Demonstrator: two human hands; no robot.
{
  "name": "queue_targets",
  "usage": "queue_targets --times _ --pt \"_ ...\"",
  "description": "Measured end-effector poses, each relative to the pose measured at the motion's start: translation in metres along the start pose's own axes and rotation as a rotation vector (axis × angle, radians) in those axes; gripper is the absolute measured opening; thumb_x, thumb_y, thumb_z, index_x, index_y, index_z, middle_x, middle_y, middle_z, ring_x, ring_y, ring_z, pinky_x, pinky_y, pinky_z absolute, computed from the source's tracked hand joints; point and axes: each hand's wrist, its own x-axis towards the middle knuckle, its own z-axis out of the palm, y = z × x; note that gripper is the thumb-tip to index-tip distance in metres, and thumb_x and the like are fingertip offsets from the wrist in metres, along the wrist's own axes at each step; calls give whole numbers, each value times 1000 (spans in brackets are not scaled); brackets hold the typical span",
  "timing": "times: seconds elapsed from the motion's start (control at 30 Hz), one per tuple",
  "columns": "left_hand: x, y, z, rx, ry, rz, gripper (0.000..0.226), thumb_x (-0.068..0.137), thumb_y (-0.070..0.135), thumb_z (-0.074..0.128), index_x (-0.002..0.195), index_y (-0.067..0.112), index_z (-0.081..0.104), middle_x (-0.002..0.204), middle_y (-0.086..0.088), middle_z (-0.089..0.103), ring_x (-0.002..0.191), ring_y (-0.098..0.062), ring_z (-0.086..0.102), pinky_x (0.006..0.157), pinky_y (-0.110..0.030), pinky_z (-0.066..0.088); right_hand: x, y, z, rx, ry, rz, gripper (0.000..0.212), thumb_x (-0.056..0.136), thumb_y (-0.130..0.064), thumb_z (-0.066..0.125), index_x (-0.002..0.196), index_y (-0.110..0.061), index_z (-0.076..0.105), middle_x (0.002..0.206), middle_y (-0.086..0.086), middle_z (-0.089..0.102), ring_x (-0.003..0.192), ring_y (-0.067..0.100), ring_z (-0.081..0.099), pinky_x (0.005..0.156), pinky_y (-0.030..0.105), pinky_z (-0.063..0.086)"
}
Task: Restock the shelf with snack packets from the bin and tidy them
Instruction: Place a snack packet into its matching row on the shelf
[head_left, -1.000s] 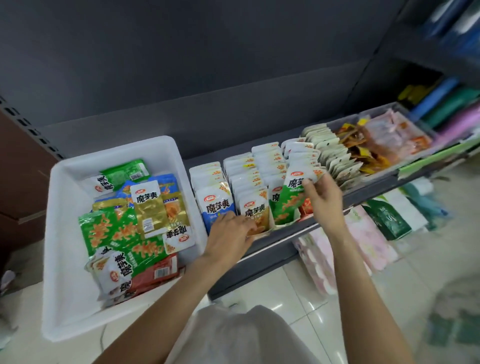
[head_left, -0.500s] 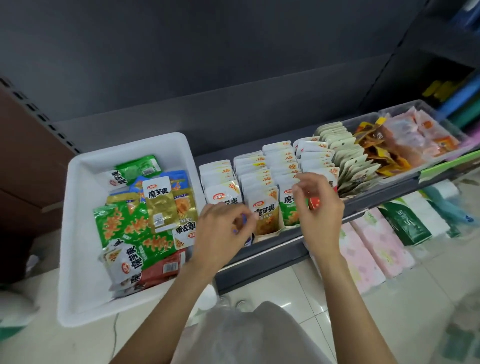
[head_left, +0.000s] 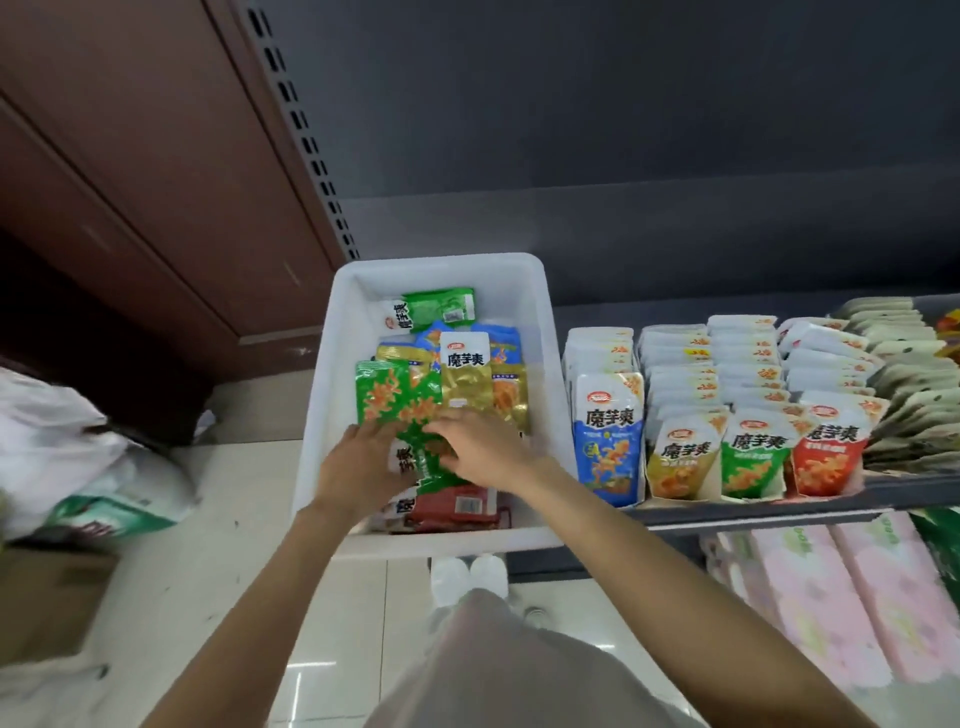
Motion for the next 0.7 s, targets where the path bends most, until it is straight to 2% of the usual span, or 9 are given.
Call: queue_targets --times 0.1,0.23,0.33,0.4,0.43,0.5,0.57,0.6,0.7 --pt "7 5 2 186 -95 46 84 75 49 70 144 25 27 143 -1 33 132 -24 29 107 -38 33 22 0 13 -243 -180 2 79 80 -25 73 144 -10 31 150 13 30 129 29 39 107 41 37" --pt "12 11 2 210 -23 71 80 77 41 71 143 30 28 137 -1 40 130 -23 32 105 -37 32 29 2 11 -316 -149 60 89 76 -35 75 144 -5 26 141 13 42 132 28 35 113 39 22" --pt "11 10 1 -117 406 197 61 73 15 74 129 20 51 124 -6 52 116 -25 45 99 -38 41 26 11 9 -211 -27 161 67 80 -41 69 135 -13 42 126 9 58 119 25 50 101 38 36" --pt "7 11 -2 -421 683 224 48 73 8 68 120 13 58 117 -7 57 109 -19 47 98 -23 38 22 18 9 38 153 280 40 89 -35 62 123 -16 53 107 4 66 94 20 62 85 34 48" --pt "4 13 -5 -560 714 184 43 76 6 66 119 12 58 117 -4 57 109 -13 47 96 -15 35 18 19 7 217 251 351 30 91 -32 60 116 -16 58 98 1 67 81 15 62 78 33 50" --pt "-2 21 -14 -904 583 16 41 82 5 66 121 15 57 119 0 58 107 -6 51 90 -11 38 12 22 0 583 421 470 21 91 -29 60 98 -9 62 88 2 66 75 16 60 74 35 49" --pt "-6 30 -23 -1251 312 -115 41 85 10 66 124 18 54 119 4 59 108 -8 56 82 -13 44 3 19 -11 854 502 531 26 90 -28 62 94 -3 61 92 9 67 85 25 62 77 39 49" --pt "-9 35 -29 -1360 206 -121 39 87 13 65 123 19 54 117 6 60 107 -9 57 78 -12 45 -4 15 -17 974 519 523 26 89 -27 63 95 -2 61 92 10 67 84 27 63 76 39 51" --pt "-18 49 -40 -1368 50 45 27 88 13 63 114 17 61 106 9 68 98 -8 64 72 -13 50 -35 4 -36 1195 494 442 13 91 -17 61 94 -4 62 81 3 63 66 9 58 55 16 45"
